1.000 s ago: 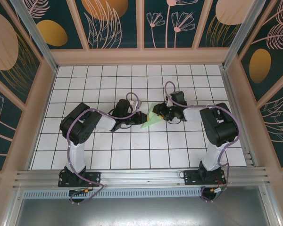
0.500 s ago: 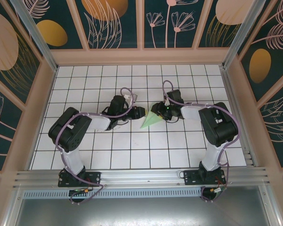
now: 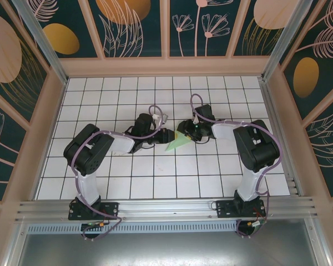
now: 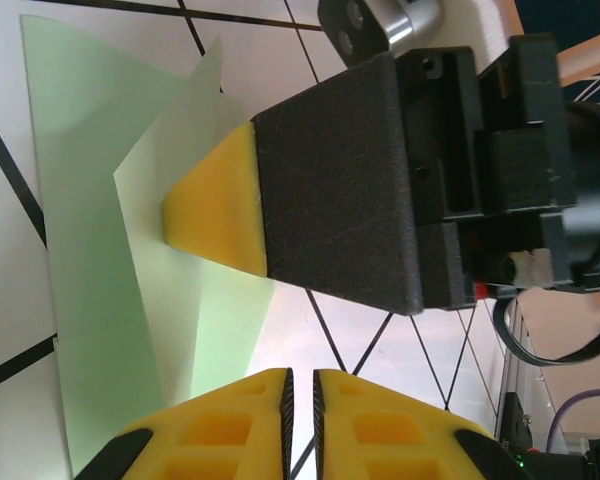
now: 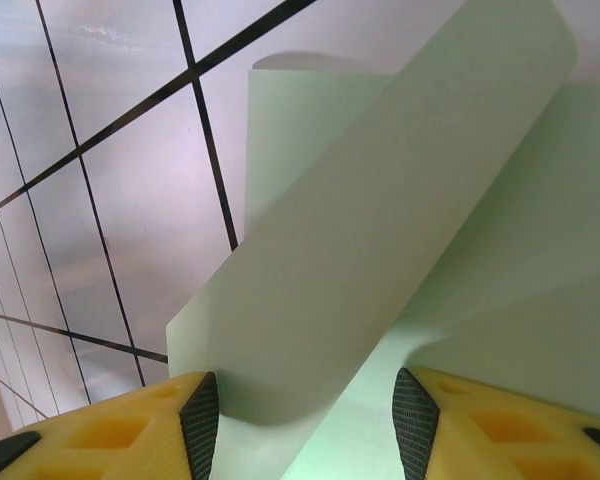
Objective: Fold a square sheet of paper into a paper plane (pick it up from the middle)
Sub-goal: Fourth fold the wing at the center of the table.
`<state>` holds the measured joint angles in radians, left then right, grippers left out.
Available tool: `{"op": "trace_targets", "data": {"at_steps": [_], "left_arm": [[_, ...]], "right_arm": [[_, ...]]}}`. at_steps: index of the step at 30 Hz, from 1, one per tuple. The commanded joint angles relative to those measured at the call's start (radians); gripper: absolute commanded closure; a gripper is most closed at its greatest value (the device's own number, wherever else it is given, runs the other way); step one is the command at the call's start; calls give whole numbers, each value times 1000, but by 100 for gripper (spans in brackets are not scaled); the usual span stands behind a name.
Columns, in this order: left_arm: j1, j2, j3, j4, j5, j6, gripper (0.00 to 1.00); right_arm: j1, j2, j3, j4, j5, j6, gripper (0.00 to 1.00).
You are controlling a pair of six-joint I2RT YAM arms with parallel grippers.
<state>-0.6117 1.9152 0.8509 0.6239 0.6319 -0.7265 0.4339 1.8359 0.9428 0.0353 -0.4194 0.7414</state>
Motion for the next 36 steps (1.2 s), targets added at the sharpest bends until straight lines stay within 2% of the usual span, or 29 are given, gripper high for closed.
{"op": "trace_targets", "data": {"at_steps": [1,13,31,36], "left_arm": [[-1,42,39,-28,17,15,84],[-3,110,86,-99,-13,14,87],[-3,118,94,-144,-66,19,90],[-2,122,97,-151,-69,19,90]], "right_arm": [[8,89,-26,-98,88,-4,46],[8,94,-34,-113,94,-8,47],[6,99,-29,-134,100,-14,50],[7,117,-19,-163,116,-2,56]]}}
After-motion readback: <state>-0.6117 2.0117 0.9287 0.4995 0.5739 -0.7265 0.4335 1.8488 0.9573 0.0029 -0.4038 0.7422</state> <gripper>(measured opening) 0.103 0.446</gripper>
